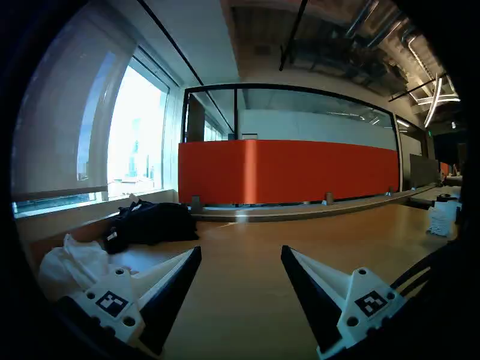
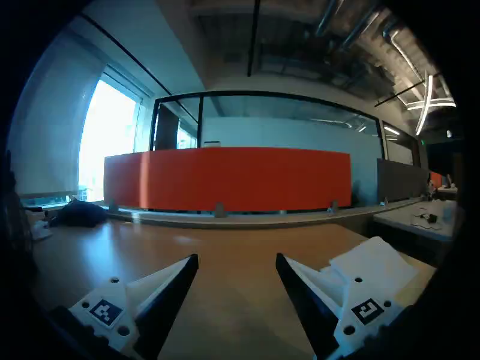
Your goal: Fold towel
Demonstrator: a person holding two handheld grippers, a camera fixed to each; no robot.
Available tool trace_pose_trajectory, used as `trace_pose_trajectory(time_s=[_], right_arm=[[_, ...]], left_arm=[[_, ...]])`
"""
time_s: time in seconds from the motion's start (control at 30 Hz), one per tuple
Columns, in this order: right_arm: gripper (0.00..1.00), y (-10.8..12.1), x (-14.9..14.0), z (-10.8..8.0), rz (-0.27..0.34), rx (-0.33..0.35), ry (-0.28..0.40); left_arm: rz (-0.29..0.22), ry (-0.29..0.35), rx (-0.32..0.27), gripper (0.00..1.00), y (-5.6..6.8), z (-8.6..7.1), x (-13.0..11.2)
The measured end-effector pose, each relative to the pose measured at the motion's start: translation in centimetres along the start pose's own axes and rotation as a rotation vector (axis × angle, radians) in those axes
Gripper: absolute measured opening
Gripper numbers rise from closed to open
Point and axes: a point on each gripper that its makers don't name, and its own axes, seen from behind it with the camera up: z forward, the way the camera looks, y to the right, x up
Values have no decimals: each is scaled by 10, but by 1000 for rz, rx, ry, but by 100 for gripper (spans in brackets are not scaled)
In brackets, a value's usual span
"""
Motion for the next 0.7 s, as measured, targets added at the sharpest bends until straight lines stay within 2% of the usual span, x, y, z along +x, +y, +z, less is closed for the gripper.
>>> trace_pose_trajectory(time_s=[0.7], right_arm=[[100,0,0,-1,0,0,0]], left_arm=[[-3,-1,-3,99,0,0,2]])
